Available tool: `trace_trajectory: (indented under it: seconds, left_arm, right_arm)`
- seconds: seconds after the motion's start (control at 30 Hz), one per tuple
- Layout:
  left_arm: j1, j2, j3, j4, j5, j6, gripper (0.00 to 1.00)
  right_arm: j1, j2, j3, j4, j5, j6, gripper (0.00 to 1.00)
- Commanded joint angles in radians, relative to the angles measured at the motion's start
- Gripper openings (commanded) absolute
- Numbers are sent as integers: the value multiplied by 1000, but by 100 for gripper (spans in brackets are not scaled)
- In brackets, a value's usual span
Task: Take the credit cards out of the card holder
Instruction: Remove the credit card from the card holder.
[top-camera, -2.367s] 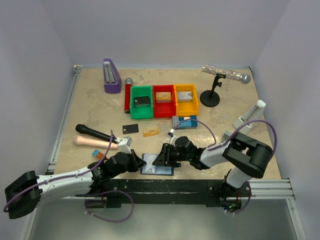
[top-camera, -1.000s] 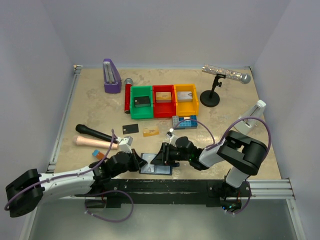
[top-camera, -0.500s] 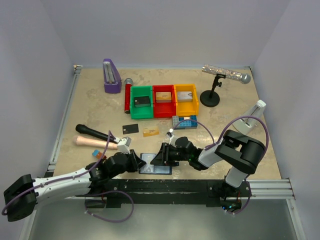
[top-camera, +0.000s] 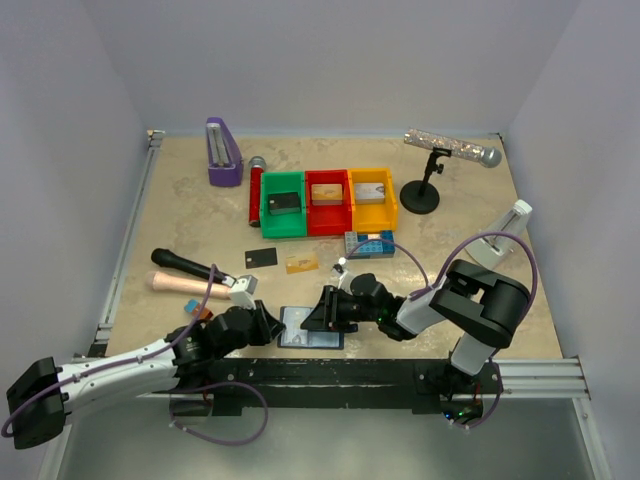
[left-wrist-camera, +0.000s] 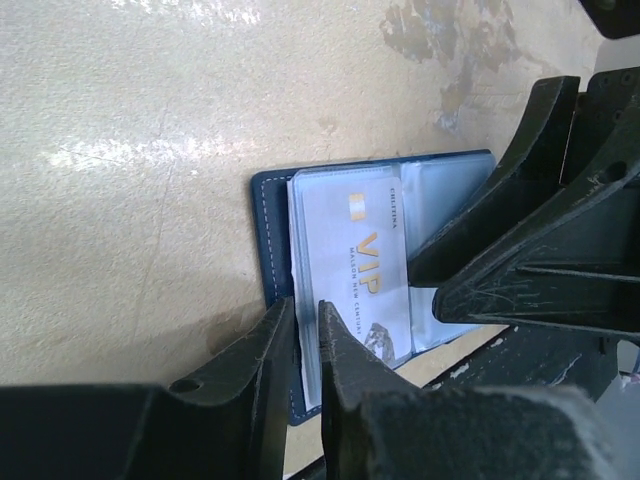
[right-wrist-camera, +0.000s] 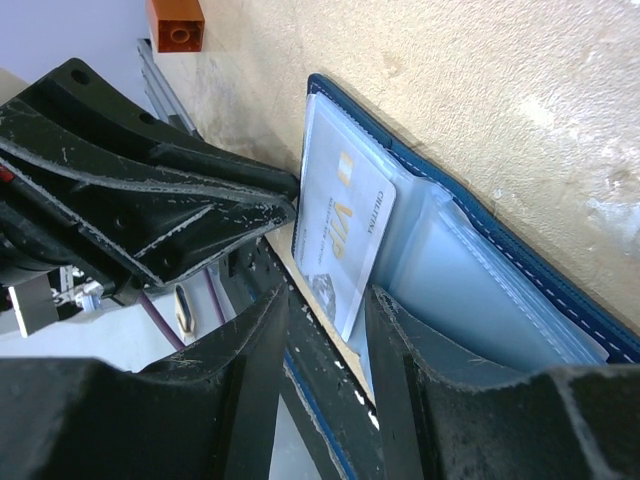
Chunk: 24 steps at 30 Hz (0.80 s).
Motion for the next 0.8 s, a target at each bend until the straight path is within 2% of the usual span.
trace_trajectory:
  seconds: [0.0, 0.2, 0.53, 0.77]
  left_arm:
    - [-4, -4, 19, -45, -47, -2, 18]
    - [-3, 36, 14, -19, -32, -1, 1]
    - [-4, 100, -19, 69, 7, -8, 0]
    - [-4, 105, -39, 78, 16, -16, 0]
  right_arm:
    - [-2, 2, 19, 35, -15, -2, 41]
    - [-2, 2, 23, 36, -19, -2, 41]
    - [-2, -18, 31, 38, -30, -1, 41]
    - [-2, -44, 8, 44, 21, 10, 42]
